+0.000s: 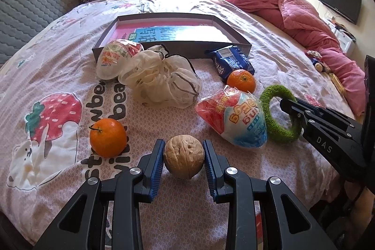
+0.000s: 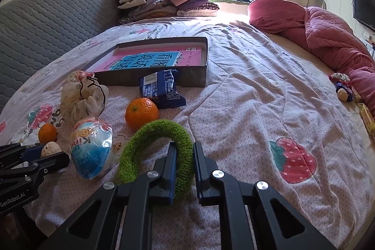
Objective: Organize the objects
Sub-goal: 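Carry the walnut and green ring over the grey box tray with both tools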
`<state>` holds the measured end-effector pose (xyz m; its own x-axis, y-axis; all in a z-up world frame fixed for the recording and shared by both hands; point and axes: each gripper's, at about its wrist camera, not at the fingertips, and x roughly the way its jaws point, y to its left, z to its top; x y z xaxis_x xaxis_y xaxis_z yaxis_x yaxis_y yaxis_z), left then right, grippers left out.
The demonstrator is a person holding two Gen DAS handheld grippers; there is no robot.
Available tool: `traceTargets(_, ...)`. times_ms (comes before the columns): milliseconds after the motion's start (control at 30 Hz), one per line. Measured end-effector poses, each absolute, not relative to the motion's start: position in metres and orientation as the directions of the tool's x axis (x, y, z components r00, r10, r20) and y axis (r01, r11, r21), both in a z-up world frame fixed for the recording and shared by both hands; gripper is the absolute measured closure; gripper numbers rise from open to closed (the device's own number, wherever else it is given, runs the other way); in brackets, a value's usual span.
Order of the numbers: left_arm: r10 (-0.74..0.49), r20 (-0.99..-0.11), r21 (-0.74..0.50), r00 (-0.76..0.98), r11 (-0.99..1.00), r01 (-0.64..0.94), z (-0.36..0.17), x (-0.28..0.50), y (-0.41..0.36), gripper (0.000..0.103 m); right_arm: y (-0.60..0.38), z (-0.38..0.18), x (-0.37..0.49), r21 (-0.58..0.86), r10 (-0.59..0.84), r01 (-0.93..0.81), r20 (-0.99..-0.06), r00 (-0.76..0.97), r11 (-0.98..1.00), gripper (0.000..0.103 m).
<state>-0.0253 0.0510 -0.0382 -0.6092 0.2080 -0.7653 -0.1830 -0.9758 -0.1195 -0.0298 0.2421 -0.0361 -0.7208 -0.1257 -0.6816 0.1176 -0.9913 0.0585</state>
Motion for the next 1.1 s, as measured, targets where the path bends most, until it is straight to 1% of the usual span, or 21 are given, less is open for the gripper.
traceTargets(200, 0.208, -0.748, -0.117, -0.63, -0.976, -0.184, -0.029, -0.02, 0.049, 0.07, 0.248, -0.028, -0.026, 0.098, -0.157, 0.123, -0.657, -0.737, -0.988, 0.09)
traceTargets(500, 0.229, -0.719, -0.127, -0.656, -0.972, -0.2, -0.017, -0.02, 0.048, 0.07, 0.241, -0.012, -0.023, 0.074, -0.166, 0.154, -0.627, -0.761, -0.985, 0.09)
traceTargets(833, 0.238, -0.711, -0.148, -0.662, -0.971, -0.19, -0.011, -0.041, 0.04, 0.07, 0.226, 0.002, -0.035, 0.073, -0.197, 0.193, -0.609, -0.768, -0.979, 0.09)
traceTargets(1100, 0.218, -0.694, -0.147, -0.686, -0.976, -0.161, -0.006, -0.067, 0.028, 0.07, 0.21, 0.013, -0.063, 0.058, -0.22, 0.23, -0.58, -0.784, -0.972, 0.09)
